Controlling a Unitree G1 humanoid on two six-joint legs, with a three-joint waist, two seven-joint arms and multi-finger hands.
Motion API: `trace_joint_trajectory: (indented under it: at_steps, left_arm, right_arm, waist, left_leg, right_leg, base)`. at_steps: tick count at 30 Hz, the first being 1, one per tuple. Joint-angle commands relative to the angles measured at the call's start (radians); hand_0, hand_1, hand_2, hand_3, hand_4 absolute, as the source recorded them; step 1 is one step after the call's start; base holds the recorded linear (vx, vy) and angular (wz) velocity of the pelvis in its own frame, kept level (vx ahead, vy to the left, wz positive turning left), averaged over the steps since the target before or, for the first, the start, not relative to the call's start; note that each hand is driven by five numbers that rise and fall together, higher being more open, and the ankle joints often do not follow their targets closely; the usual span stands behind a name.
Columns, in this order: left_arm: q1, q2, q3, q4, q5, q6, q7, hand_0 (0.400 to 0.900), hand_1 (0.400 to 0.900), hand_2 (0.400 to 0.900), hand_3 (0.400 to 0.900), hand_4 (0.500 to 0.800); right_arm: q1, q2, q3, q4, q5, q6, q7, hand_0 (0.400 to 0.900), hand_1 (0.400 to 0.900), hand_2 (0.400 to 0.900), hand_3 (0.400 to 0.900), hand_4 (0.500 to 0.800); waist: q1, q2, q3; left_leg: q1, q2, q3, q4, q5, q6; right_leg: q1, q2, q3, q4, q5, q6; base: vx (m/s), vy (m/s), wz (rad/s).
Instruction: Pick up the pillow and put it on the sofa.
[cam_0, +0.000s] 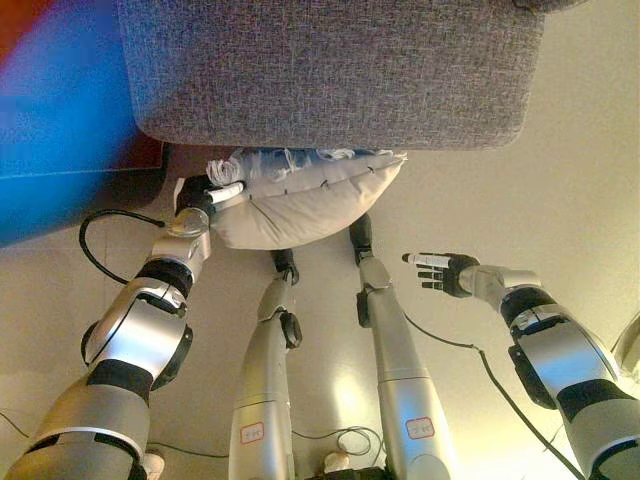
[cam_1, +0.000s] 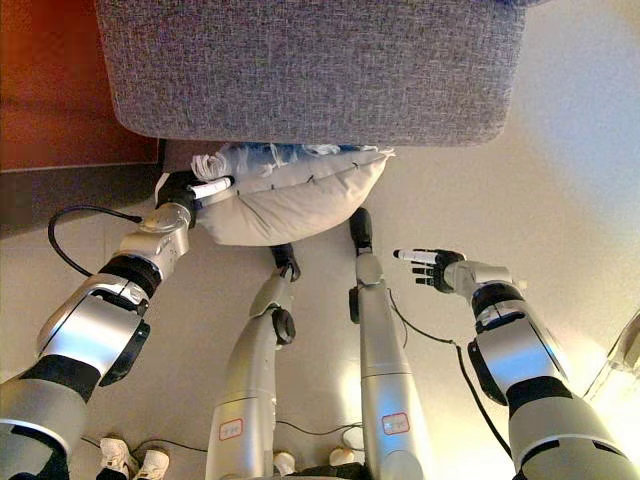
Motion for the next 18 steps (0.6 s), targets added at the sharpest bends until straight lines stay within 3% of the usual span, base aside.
trace_joint_trajectory:
  at_steps: [1,10,18]
  left_arm:
    - [-0.042,0.016,0.031,-0.045,-0.054,-0.036,0.012,0.4,0.4,0.4,0.4,0.5]
    - [0.045,0.003,0.032,-0.078,0.007,-0.051,-0.013,0.4,0.4,0.4,0.4,0.5]
    - [0.147,-0.003,0.039,-0.137,0.042,-0.04,-0.055,0.4,0.4,0.4,0.4,0.5]
  right_arm:
    - [0.013,-0.057,0.041,0.034,0.014,0.004,-0.005,0.9,0.9,0.9,0.9,0.8]
    - [0.088,-0.051,0.029,0.014,0.018,-0.016,0.012,0.9,0.9,0.9,0.9,0.8]
    - [0.174,-0.04,-0.002,0.004,-0.038,-0.018,0.066,0.9,0.9,0.9,0.9,0.8]
  waist:
    - [0.032,-0.017,0.003]
    - [0.034,-0.022,0.003]
    - [0.036,-0.022,0.003]
  left_leg:
    - [0.016,-0.017,-0.02,0.142,-0.137,-0.093]
    - [0.148,-0.027,-0.007,0.136,-0.147,-0.091]
    - [0.389,-0.034,0.012,0.065,-0.146,-0.092]
  right_leg:
    - [0.09,0.038,-0.017,-0.04,-0.08,0.035]
    - [0.211,0.033,-0.026,-0.048,-0.084,0.03]
    - [0.451,0.014,-0.04,-0.086,-0.103,0.025]
  base:
    - [0.0,-0.039,0.06]
    - [0.03,-0.019,0.01]
    - [0.09,0.015,-0.03]
